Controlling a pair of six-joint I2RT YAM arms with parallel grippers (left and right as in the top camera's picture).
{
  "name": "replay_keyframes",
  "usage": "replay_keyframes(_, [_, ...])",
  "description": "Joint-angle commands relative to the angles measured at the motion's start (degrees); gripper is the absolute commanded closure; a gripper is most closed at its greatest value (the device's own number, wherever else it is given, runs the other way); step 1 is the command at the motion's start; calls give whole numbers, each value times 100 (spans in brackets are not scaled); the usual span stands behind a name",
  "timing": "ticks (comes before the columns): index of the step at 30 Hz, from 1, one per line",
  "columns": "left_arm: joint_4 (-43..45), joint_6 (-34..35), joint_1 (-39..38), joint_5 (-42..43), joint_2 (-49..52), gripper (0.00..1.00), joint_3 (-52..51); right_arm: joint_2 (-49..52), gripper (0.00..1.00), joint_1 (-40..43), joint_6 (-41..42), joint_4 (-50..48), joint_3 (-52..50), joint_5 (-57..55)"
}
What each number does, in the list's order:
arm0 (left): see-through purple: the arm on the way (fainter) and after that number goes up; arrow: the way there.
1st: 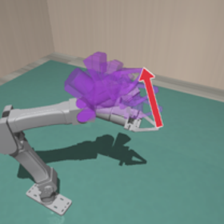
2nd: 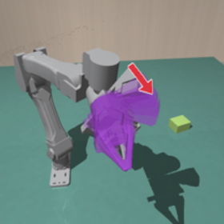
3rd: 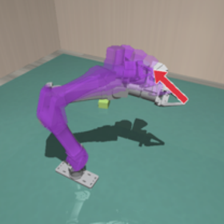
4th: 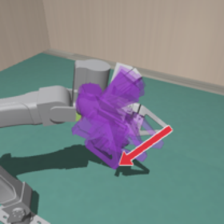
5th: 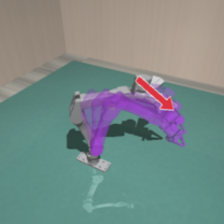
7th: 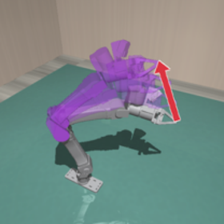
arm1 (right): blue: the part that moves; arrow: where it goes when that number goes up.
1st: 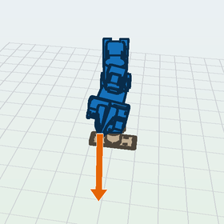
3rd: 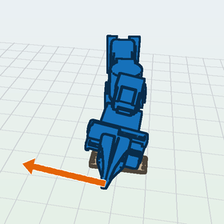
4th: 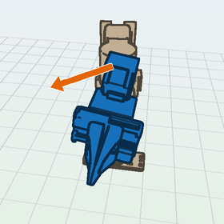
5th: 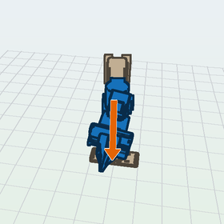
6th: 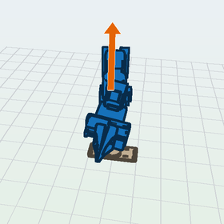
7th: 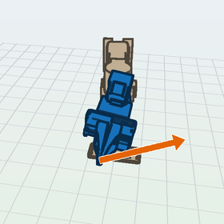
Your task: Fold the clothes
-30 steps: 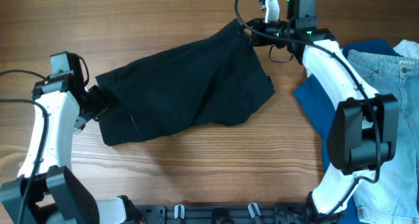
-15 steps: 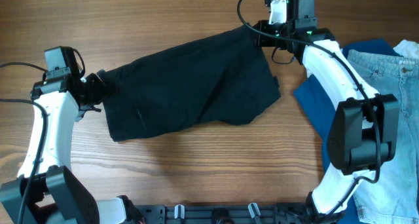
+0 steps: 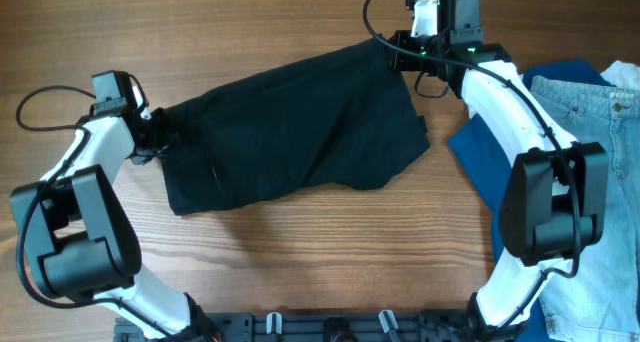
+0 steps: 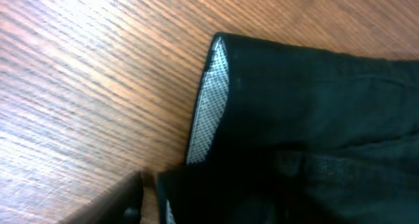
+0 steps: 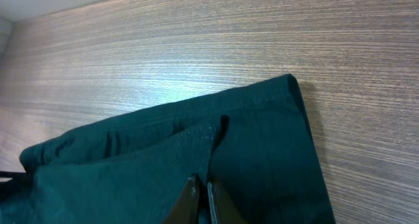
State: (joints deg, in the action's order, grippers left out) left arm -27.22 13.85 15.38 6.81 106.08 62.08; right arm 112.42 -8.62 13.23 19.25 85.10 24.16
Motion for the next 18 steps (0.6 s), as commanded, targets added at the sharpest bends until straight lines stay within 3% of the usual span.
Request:
replay_keyframes(1, [70, -149, 28, 503, 59, 76, -35, 63, 96, 9, 46, -37, -4, 2])
replay_keyframes(3, [66, -146, 28, 568, 35, 96, -35, 63, 96, 9, 46, -37, -4, 2])
replay_keyframes(9, [-581, -146, 24, 581, -619, 96, 586, 63, 96, 9, 50, -136, -4, -44])
replay_keyframes(17, [170, -122, 28, 293, -697, 96, 592, 251, 96, 13, 393, -813, -4, -216])
replay_keyframes(18, [170, -127, 28, 269, -678, 90, 590, 304, 92, 7, 455, -807, -4, -210])
